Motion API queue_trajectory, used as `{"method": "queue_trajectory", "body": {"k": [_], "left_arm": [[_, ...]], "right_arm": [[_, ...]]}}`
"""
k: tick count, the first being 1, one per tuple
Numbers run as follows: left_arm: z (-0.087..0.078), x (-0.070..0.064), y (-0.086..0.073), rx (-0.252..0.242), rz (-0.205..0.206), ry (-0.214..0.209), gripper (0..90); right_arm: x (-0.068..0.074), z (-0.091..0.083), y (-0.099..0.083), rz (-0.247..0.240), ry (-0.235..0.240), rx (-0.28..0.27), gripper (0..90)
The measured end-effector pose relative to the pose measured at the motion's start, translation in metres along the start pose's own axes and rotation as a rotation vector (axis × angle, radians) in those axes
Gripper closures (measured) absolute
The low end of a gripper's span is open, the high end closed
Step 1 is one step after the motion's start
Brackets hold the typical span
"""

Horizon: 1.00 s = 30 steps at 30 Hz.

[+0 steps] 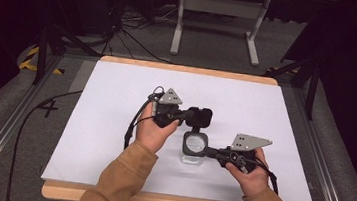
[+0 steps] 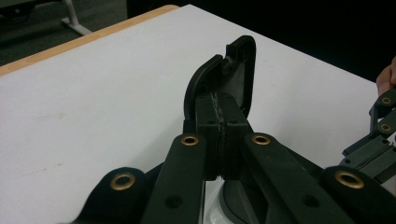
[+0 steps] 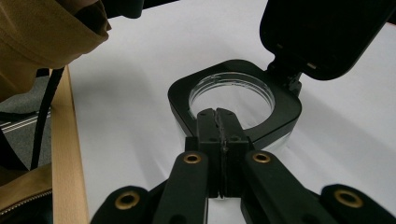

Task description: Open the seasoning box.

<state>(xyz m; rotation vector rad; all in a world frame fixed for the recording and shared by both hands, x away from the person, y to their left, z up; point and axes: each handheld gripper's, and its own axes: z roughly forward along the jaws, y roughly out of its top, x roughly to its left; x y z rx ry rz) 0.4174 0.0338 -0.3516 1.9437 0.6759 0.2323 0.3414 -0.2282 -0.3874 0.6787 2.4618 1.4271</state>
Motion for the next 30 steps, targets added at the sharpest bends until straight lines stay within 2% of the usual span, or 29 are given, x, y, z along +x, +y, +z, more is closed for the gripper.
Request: {"method": "queue_trajectory", "body": {"k": [7, 9, 10, 11, 13, 15, 17, 19, 22, 24, 25, 26, 27, 30], "left_arm": [[0.000, 0.001, -0.002, 0.000, -0.001, -0.007, 89.3], [-0.003, -0.001, -0.001, 0.006, -0.004, -0.025, 86.9], [-0.005, -0.002, 0.000, 0.003, 0.006, -0.042, 84.4], [-0.005, -0.002, 0.000, 0.003, 0.006, -0.042, 83.6], [-0.015, -0.006, 0.004, 0.003, -0.004, -0.089, 81.8], [-0.018, -0.008, 0.004, -0.003, -0.002, -0.095, 80.9], [-0.026, -0.011, 0.006, 0.028, 0.013, -0.110, 77.6], [-0.036, -0.014, 0.006, 0.044, 0.019, -0.104, 75.6], [-0.050, -0.017, 0.005, 0.024, 0.026, -0.088, 74.1], [-0.064, -0.019, 0.004, 0.019, 0.035, -0.073, 72.4], [-0.064, -0.019, 0.004, 0.019, 0.035, -0.073, 72.0], [-0.073, -0.017, 0.002, 0.033, 0.032, -0.056, 71.5], [-0.073, -0.017, 0.002, 0.033, 0.032, -0.056, 70.8], [-0.083, -0.014, -0.005, 0.056, 0.011, -0.031, 70.0]], "right_arm": [[0.000, 0.000, 0.000, -0.001, 0.000, -0.002, 90.0], [0.000, 0.000, 0.000, 0.005, 0.001, 0.000, 90.0], [0.000, 0.000, 0.000, 0.004, 0.000, 0.002, 90.0], [0.000, 0.000, 0.001, 0.002, -0.002, 0.006, 90.0], [0.001, -0.001, 0.002, 0.000, 0.006, 0.012, 89.9], [0.000, -0.002, 0.003, 0.005, 0.013, 0.004, 89.7], [-0.002, -0.006, 0.007, 0.004, 0.013, -0.017, 87.8], [-0.004, -0.011, 0.011, 0.002, 0.011, -0.029, 85.4], [-0.009, -0.016, 0.015, 0.006, 0.007, -0.046, 82.9], [-0.017, -0.023, 0.018, 0.015, 0.003, -0.053, 75.8], [-0.017, -0.023, 0.018, 0.015, 0.003, -0.053, 75.8], [-0.022, -0.026, 0.019, 0.035, 0.023, -0.066, 73.3], [-0.022, -0.026, 0.019, 0.035, 0.023, -0.066, 73.3], [-0.031, -0.030, 0.023, 0.022, -0.001, -0.065, 70.2]]}}
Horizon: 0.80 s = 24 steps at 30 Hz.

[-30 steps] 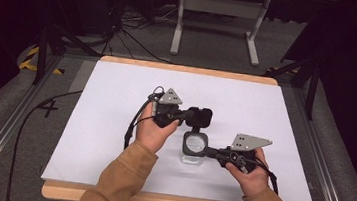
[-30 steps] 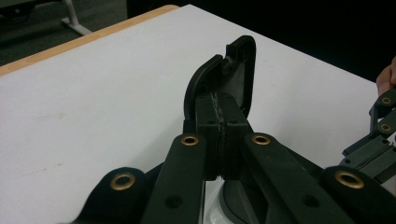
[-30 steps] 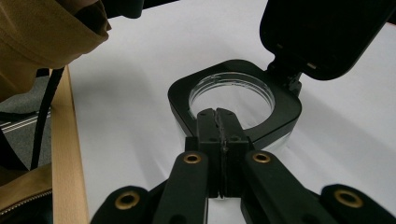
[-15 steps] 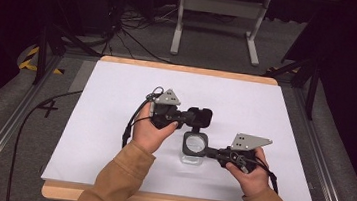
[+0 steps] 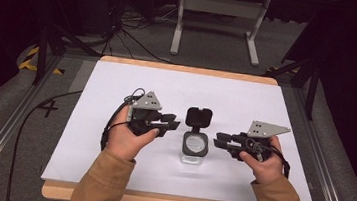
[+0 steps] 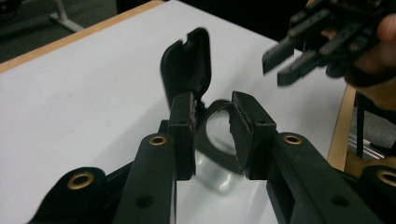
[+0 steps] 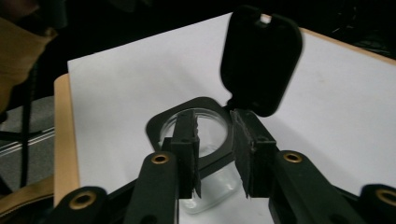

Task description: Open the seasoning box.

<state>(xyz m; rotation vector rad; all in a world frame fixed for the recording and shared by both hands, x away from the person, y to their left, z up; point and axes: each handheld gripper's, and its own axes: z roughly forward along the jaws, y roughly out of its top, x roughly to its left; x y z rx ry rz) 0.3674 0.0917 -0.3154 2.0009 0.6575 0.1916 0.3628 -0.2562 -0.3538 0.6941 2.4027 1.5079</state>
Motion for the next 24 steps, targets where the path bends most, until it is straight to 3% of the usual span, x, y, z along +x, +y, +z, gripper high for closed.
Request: {"method": "queue_trajectory", "body": {"k": [4, 6, 7, 9, 12, 20, 24], "left_arm": [[-0.012, 0.005, -0.010, 0.028, -0.036, 0.031, 68.6], [-0.016, 0.007, -0.014, 0.042, -0.043, 0.043, 66.1], [-0.019, 0.009, -0.017, 0.071, -0.052, 0.052, 64.6], [-0.021, 0.013, -0.022, 0.083, -0.057, 0.076, 62.1], [-0.024, 0.024, -0.032, 0.136, -0.104, 0.142, 60.1], [-0.020, 0.047, -0.048, 0.188, -0.123, 0.155, 53.7], [-0.012, 0.058, -0.057, 0.249, -0.130, 0.203, 49.2]], "right_arm": [[-0.010, -0.004, 0.007, -0.014, -0.032, 0.012, 66.1], [-0.016, -0.005, 0.010, -0.054, -0.076, 0.033, 63.8], [-0.018, -0.005, 0.011, -0.055, -0.080, 0.039, 62.6], [-0.026, -0.006, 0.012, -0.035, -0.072, 0.055, 60.9], [-0.043, -0.006, 0.008, -0.004, -0.088, 0.098, 56.5], [-0.073, -0.006, -0.009, 0.032, -0.148, 0.186, 49.2], [-0.084, -0.006, -0.019, 0.080, -0.160, 0.187, 46.4]]}}
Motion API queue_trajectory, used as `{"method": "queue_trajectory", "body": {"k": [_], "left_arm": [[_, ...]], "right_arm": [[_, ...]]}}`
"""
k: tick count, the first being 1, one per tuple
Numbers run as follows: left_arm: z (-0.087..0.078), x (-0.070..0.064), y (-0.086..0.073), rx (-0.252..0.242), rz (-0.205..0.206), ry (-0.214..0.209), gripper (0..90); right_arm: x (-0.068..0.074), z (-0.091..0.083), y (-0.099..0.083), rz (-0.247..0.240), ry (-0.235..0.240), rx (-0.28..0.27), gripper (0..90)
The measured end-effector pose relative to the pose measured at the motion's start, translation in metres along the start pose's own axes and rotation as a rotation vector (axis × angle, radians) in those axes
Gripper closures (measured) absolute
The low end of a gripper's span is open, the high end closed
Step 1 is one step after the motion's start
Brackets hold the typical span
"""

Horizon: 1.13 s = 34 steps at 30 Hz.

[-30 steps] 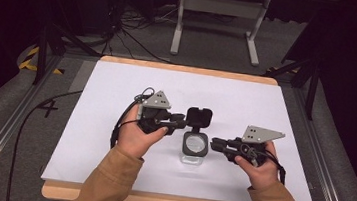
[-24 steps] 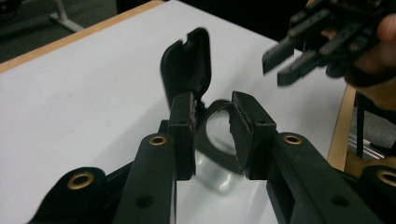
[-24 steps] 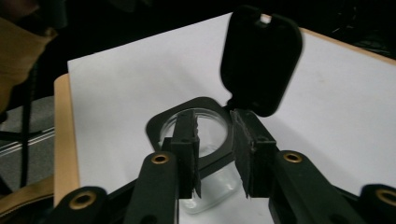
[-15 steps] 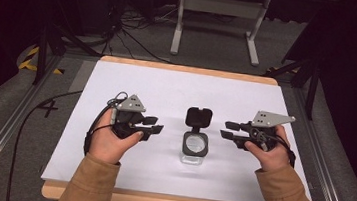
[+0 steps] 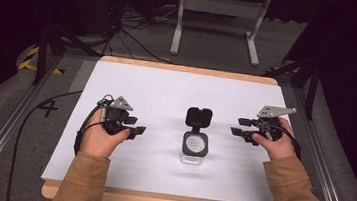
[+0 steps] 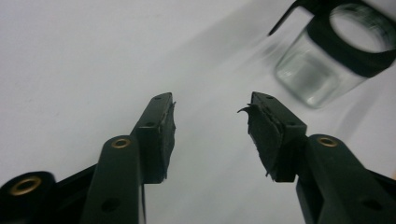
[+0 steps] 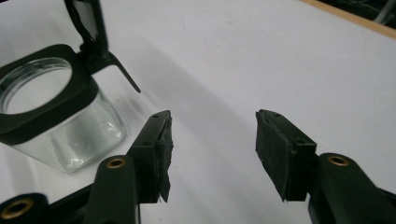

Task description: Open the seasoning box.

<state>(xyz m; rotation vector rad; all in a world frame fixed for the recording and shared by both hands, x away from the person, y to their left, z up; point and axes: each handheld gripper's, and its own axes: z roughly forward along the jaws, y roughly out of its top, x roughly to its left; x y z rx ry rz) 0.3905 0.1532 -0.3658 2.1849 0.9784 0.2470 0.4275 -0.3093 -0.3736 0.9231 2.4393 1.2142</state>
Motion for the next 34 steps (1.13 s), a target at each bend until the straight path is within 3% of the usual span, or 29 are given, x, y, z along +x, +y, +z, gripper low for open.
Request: {"method": "queue_trajectory", "body": {"k": [5, 8, 12, 25, 30, 34], "left_arm": [[0.012, 0.012, -0.006, 0.025, 0.015, -0.008, 44.3], [0.019, 0.018, -0.011, 0.028, 0.010, -0.029, 42.2], [0.028, 0.024, -0.016, 0.037, 0.020, -0.029, 39.8], [0.056, 0.030, -0.027, 0.110, 0.014, -0.077, 35.1], [0.059, 0.029, -0.026, 0.134, 0.032, -0.090, 34.6], [0.056, 0.025, -0.020, 0.088, 0.039, -0.088, 34.9]], "right_arm": [[-0.010, 0.008, -0.011, 0.018, -0.012, 0.041, 45.6], [-0.014, 0.013, -0.014, -0.012, -0.023, 0.065, 45.6], [-0.017, 0.021, -0.021, -0.007, -0.008, 0.064, 45.5], [-0.023, 0.047, -0.041, 0.023, 0.026, 0.121, 43.6], [-0.023, 0.048, -0.042, 0.019, 0.020, 0.111, 42.8], [-0.020, 0.047, -0.041, 0.018, 0.029, 0.096, 42.6]]}}
